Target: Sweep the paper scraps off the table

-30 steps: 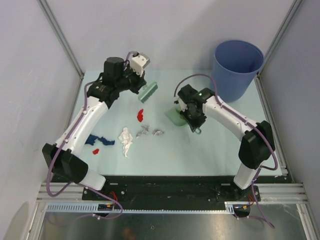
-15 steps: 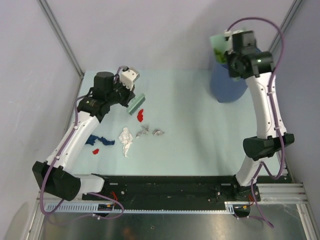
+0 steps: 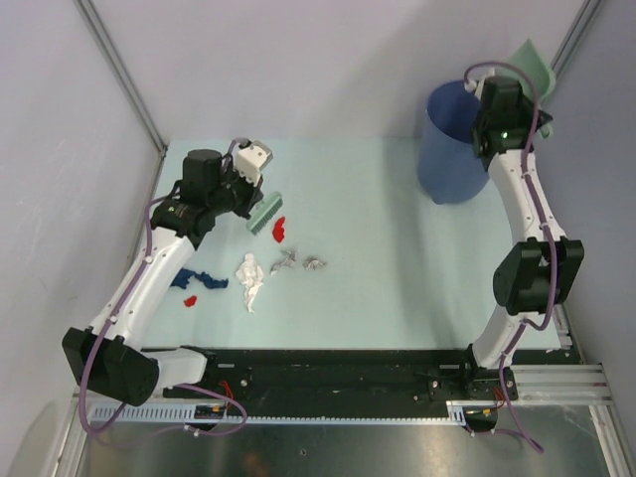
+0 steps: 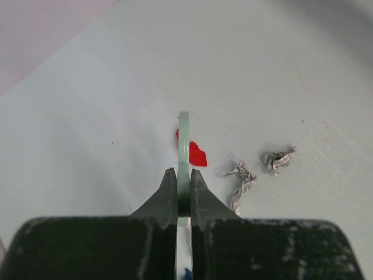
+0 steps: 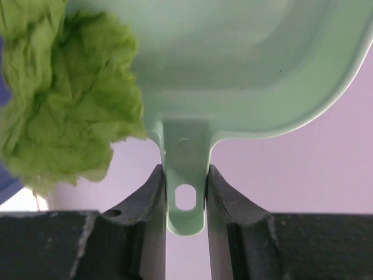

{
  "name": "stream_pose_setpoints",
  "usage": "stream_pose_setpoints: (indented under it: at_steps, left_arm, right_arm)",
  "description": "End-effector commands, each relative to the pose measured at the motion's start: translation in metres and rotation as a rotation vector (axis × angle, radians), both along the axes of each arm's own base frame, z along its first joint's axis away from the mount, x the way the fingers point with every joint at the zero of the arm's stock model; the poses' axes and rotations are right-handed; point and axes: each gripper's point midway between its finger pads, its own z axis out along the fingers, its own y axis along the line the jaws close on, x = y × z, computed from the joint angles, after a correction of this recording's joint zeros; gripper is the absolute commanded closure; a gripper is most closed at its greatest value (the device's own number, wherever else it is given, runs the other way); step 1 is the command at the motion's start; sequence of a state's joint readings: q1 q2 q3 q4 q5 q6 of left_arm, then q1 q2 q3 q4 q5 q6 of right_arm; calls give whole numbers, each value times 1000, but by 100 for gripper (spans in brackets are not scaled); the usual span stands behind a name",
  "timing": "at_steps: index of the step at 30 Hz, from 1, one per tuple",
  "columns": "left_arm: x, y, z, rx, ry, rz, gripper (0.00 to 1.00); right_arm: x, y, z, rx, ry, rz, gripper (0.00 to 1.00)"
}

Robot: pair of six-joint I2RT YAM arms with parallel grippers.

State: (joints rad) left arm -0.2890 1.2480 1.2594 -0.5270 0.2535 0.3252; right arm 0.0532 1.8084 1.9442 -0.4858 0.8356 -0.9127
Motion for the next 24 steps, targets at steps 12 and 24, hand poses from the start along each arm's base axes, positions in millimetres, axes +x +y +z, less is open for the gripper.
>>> stream_pose_setpoints:
  at_steps: [12,24]
  left_arm:
    - [4,6,15,-14,-52,-5,100]
    - [4,4,15,-26,-42,-17,100]
  right_arm:
    - [-11,-16,58,-592,-3,-31,100]
    - [-16,-15,75,-408,-133,10,100]
